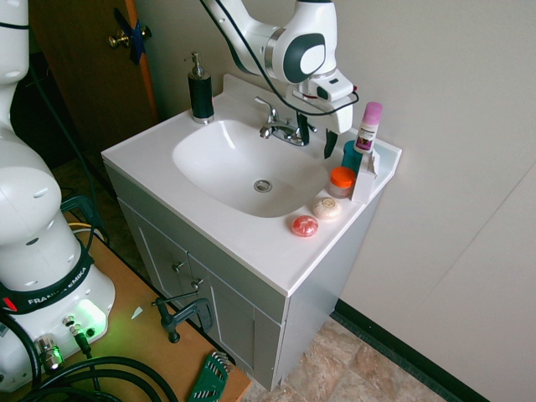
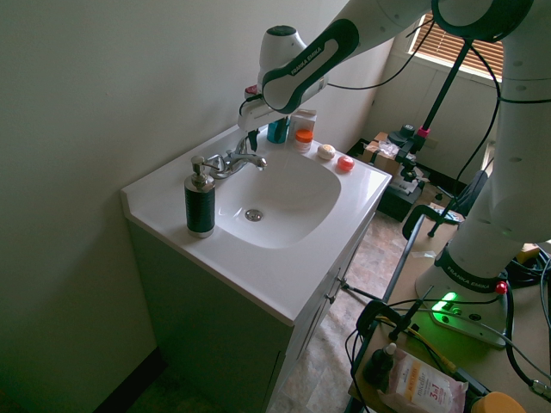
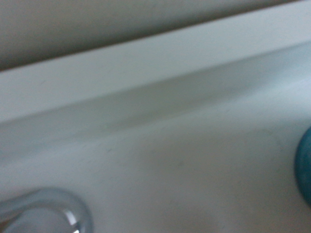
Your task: Turn off the cold water
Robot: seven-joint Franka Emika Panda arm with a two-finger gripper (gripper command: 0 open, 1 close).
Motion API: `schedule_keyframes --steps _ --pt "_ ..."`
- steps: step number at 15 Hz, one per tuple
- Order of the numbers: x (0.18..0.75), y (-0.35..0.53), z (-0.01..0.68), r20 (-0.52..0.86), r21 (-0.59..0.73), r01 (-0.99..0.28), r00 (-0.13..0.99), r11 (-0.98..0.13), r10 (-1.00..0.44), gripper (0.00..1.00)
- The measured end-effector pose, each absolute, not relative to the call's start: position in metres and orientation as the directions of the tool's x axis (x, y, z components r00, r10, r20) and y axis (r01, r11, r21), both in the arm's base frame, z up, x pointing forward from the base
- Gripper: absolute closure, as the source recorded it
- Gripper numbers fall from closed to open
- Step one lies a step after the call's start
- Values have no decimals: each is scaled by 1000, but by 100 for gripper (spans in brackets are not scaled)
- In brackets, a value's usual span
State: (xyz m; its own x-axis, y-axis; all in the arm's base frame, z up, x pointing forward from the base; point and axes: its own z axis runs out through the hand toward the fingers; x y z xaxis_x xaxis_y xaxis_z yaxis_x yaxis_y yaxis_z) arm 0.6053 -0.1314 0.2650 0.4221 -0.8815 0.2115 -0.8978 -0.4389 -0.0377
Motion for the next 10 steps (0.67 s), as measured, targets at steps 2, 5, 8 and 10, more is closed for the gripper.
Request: schedule_keyframes --steps 2,5,8,10 --pt "608 -139 264 213 -21 -897 427 -441 -879 0" --pt "607 -135 270 197 -23 -897 429 -441 -882 0" --pt "587 -116 288 158 -30 -891 442 -452 -883 0" --pt "558 -106 297 117 -20 -886 458 -463 -881 0"
